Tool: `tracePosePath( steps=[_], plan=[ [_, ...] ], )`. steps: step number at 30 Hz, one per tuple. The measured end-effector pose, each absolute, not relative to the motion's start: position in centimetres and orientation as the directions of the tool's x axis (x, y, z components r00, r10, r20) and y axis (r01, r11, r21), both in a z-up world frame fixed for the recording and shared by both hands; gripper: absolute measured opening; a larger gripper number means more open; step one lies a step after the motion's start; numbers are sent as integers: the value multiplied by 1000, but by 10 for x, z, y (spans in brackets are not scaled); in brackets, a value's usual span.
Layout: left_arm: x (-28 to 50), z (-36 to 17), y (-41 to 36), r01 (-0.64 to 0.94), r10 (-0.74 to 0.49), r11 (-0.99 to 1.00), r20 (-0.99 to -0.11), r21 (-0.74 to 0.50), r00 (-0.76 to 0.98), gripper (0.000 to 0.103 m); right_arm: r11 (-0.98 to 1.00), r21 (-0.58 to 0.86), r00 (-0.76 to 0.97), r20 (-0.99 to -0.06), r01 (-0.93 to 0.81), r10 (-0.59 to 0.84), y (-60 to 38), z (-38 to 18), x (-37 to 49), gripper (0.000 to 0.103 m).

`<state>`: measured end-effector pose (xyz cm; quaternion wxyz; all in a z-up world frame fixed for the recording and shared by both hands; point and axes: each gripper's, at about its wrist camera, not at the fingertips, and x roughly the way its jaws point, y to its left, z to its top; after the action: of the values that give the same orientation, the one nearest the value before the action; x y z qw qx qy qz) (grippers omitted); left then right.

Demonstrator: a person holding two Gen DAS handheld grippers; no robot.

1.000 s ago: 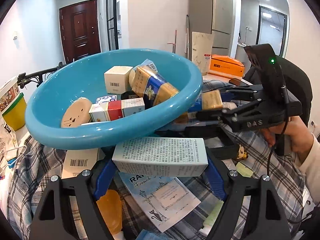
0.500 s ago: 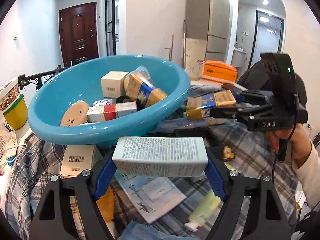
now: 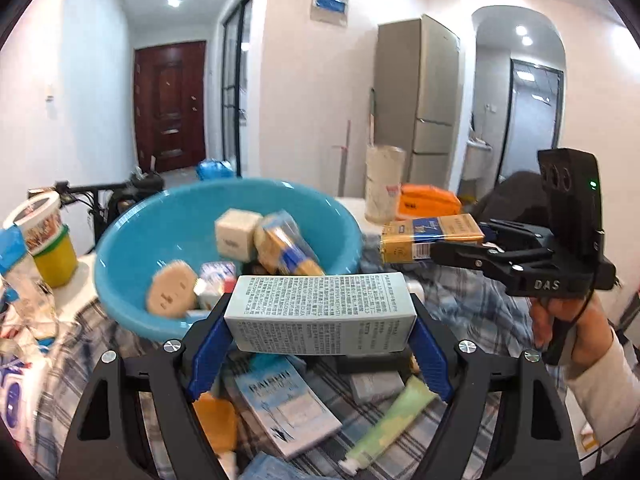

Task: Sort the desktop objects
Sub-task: 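Lift and carry the white box and gold box over the blue basin with both tools, then lower the white box into the basin and open the left tool while the right tool holds the gold box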

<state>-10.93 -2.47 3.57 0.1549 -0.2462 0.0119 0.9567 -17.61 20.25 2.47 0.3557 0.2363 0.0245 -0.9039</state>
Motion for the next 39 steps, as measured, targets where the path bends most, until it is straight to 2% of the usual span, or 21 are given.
tracePosePath(
  steps=[9, 19, 27, 34, 39],
  plan=[
    [-128, 76, -51, -201, 224, -975, -415, -100, -882, 83, -720, 171, -653, -321, 672, -686, 177, 67, -188, 59],
    [-155, 104, -67, -86, 112, -993, -373, -84, -921, 83, -698, 190, -656, -244, 690, -715, 148, 89, -209, 59],
    [-186, 92, -80, -22, 54, -996, -387, -87, -920, 83, -697, 219, -663, -217, 682, -717, 122, 82, -236, 59],
    [-205, 72, -86, 39, -15, -998, -414, -48, -910, 83, -721, 173, -683, -232, 671, -692, 104, 65, -246, 58],
    [-213, 58, -86, 68, -57, -998, -432, -10, -900, 83, -719, 192, -676, -249, 668, -694, 103, 52, -249, 58]
  ],
)
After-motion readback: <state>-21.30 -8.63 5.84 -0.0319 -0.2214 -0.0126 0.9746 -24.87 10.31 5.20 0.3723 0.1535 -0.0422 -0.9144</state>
